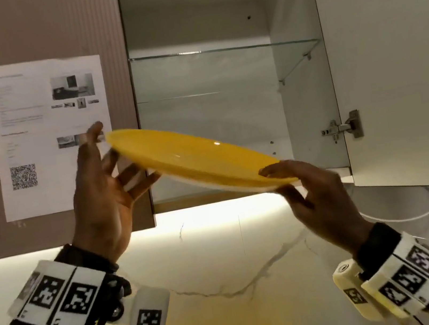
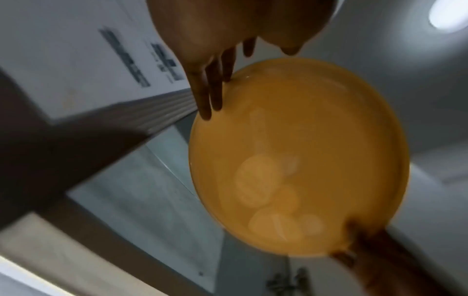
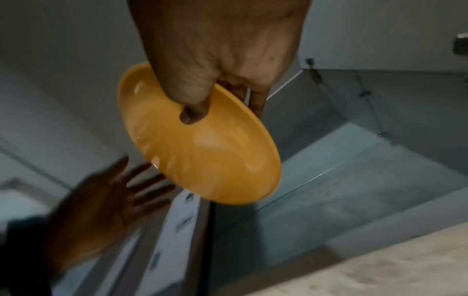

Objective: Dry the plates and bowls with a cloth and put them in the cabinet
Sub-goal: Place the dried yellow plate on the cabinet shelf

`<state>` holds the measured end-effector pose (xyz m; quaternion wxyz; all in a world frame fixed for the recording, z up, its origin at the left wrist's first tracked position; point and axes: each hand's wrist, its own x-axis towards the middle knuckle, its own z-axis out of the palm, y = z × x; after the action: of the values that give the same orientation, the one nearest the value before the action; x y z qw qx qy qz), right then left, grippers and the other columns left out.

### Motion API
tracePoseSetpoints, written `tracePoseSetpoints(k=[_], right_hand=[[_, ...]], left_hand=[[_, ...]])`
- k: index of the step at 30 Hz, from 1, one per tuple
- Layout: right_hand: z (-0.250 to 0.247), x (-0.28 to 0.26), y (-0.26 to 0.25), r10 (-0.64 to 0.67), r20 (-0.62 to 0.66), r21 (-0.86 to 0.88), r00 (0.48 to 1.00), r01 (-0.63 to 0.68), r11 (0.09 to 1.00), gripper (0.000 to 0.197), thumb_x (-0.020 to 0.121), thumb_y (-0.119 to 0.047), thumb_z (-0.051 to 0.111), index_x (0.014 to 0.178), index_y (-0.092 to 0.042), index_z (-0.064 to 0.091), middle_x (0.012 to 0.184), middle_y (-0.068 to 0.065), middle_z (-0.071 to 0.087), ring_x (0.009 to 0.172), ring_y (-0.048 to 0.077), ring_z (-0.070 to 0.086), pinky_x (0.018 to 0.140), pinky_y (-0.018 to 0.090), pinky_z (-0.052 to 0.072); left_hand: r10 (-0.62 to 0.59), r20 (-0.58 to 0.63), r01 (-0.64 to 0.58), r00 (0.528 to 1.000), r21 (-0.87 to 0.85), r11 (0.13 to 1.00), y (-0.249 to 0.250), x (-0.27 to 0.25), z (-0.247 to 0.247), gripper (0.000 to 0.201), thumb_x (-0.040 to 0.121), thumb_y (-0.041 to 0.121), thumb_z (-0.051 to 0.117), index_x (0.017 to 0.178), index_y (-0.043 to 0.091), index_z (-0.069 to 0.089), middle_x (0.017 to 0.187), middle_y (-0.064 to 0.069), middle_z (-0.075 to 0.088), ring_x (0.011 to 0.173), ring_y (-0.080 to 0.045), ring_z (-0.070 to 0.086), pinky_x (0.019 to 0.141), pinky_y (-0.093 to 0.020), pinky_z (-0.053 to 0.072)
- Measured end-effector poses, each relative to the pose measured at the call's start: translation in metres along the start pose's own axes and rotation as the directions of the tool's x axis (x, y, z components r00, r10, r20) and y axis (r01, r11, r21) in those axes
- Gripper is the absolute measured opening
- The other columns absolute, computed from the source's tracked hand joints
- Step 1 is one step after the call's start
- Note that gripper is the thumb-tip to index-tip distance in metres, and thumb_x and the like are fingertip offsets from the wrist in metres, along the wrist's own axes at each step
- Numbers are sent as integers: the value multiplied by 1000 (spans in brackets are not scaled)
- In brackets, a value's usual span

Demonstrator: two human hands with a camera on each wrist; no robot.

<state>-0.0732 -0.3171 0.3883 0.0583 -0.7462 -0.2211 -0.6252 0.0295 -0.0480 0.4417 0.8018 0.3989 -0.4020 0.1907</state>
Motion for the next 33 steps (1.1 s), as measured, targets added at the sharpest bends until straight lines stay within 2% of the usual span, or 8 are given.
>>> tracePoseSetpoints(k=[2,5,9,14,18,25,29,33], right_hand=[[-8,25,-3,120,-34,148,992,-114,982,27,90,-35,56,111,-20,60,93,-8,67,81,-12,60,74,5,47],[-19,60,-6,250,-38,355,968,-220,908,36,85,-41,61,115,-22,56,102,-9,66,91,-2,64,76,12,51],[-30,107,-10,362,34,673,931,-289,680,27,94,-28,61,119,-32,52,120,-9,65,111,12,65,86,31,56],[-33,148,-10,547,256,854,797,-452,259,41,99,-26,51,138,-19,45,129,0,62,114,23,63,85,40,58],[-25,159,-6,602,301,879,739,-460,125,45,96,-26,55,139,-14,47,132,6,62,116,27,62,85,41,59],[-43,173,21,467,256,737,846,-483,472,88,80,-19,73,150,-21,19,131,-4,53,114,18,61,82,26,57],[-54,183,25,317,232,60,920,-339,939,108,68,-37,86,151,-42,18,163,2,8,146,27,25,112,38,38],[-47,206,43,-12,-14,-385,1000,6,923,56,94,-20,64,145,-29,45,163,9,18,148,33,21,115,50,33]], left_hand=[[206,84,-219,975,218,951,3,10,4,51,102,49,39,150,34,31,144,9,52,119,-13,63,91,-35,56],[511,365,-618,778,588,522,-3,25,5,80,93,53,56,155,17,23,160,3,29,139,-6,41,105,-29,45],[435,633,-722,640,689,61,-26,47,-1,102,82,58,68,158,23,9,166,-12,4,154,-28,6,118,-62,17],[484,634,-686,603,722,-91,-35,78,8,117,75,47,79,158,29,-2,165,-5,-10,153,-35,-1,116,-65,-4],[576,611,-678,544,724,-128,-26,106,21,95,84,11,72,157,23,12,166,-13,6,153,-36,2,115,-69,0],[667,638,-775,385,616,-141,5,157,39,47,92,6,59,138,7,54,143,-21,52,136,-43,43,104,-67,39],[741,556,-733,377,668,-129,20,181,54,47,83,-13,64,127,3,64,130,-22,62,124,-43,56,100,-56,48],[737,536,-750,411,659,-61,35,193,75,54,76,-19,54,120,8,68,122,-18,68,115,-38,64,95,-47,52]])
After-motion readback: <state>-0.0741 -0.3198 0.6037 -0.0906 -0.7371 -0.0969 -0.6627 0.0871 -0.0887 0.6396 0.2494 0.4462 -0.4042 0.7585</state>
